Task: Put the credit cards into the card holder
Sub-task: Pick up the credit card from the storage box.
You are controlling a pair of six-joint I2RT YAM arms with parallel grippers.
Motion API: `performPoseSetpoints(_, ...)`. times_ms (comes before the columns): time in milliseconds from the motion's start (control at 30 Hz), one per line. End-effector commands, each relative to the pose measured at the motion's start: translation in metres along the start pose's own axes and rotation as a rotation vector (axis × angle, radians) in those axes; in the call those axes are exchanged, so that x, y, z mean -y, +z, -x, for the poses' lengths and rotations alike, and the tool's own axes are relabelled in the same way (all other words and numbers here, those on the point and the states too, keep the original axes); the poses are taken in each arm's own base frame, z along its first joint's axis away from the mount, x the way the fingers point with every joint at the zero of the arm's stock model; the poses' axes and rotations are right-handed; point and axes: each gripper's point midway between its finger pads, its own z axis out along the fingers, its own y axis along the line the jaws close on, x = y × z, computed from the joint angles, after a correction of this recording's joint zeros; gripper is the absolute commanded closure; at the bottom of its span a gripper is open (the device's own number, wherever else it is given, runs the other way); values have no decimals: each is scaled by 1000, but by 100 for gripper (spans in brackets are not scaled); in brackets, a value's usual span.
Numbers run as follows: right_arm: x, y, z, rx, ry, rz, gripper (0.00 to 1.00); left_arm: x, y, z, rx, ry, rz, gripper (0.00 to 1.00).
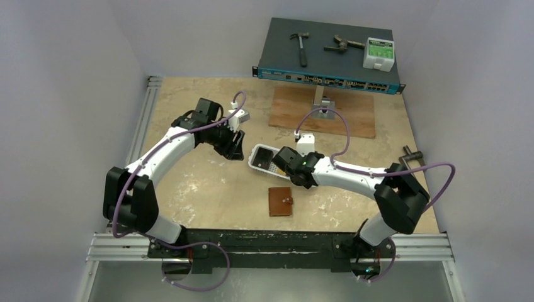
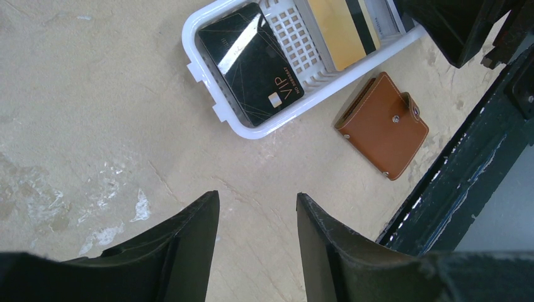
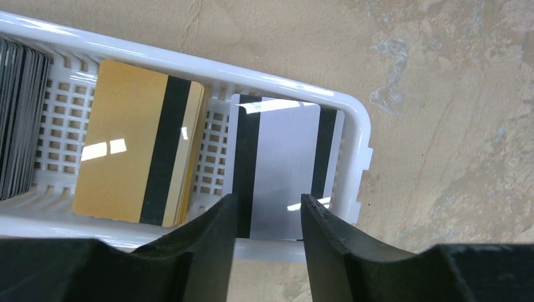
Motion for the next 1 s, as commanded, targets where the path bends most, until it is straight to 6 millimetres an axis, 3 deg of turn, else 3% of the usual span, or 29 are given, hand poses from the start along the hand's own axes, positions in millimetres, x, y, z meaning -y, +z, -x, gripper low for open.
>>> performPoseSetpoints(0,7,-1,6,30,6,-30,54,7,-9,8,41,23,-6,52)
performPoseSetpoints(233,-9,10,6,23,-26,-46,40,7,-10,8,43,27,-7,53)
performPoseSetpoints(400,-3,16,-2,16,-38,-79,39,9,-10,9,45,29,-13,53)
performPoseSetpoints(533,1,17,-6,13,-35,-94,48,10,-10,9,44,28,-18,53)
performPoseSetpoints(767,8,1,15,65,2,-76,69,10,-10,6,36,24,-20,54)
performPoseSetpoints(967,22,-2,15,68,7,-99,77,11,-12,8,42,24,-20,54)
